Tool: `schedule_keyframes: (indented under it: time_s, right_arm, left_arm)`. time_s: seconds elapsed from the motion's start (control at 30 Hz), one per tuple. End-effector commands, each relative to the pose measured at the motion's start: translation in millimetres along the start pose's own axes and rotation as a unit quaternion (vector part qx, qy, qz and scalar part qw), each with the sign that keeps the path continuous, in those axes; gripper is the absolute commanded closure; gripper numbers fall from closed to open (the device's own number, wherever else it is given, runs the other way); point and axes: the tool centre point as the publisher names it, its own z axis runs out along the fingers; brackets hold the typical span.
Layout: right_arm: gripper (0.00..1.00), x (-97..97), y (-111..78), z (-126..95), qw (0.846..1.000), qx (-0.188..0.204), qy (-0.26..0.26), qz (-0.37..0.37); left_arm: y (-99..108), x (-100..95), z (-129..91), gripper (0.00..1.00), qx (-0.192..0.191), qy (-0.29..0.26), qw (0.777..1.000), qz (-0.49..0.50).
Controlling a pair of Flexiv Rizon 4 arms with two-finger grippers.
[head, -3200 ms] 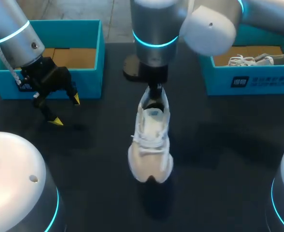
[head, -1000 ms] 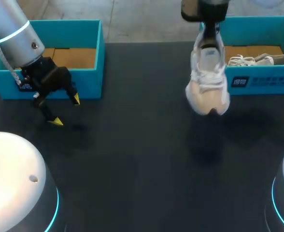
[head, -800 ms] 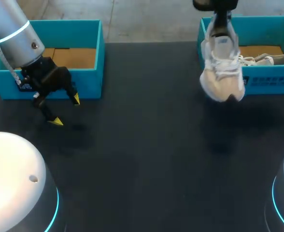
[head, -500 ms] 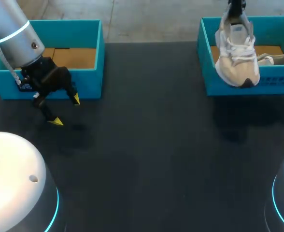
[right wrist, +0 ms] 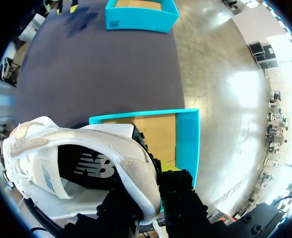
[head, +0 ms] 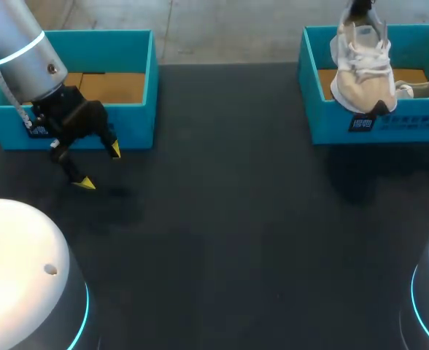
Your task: Take the shoe out of the shoebox, open the shoe tongue, remove and reinsert the insole, then place the shoe into the shoebox
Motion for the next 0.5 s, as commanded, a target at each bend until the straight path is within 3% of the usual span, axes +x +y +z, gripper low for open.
schedule_keyframes:
  time_s: [0.03,0.13,0.5]
  right_arm:
    - [1.0,-0.2,-0.4,-2.0,1.0,0.0,0.001,0.0]
    - [1.0,-0.2,-0.4,-2.0,1.0,0.0,0.001,0.0]
    - [1.0,-34.8,-54.8,20.8,0.999,0.012,0.0,0.031]
  left_arm:
    - [-0.2,0.6,0.1,0.0,-0.001,-0.001,1.0,0.0]
    - [-0.2,0.6,0.1,0.0,-0.001,-0.001,1.0,0.0]
    - [-0.2,0.6,0.1,0.0,-0.001,-0.001,1.0,0.0]
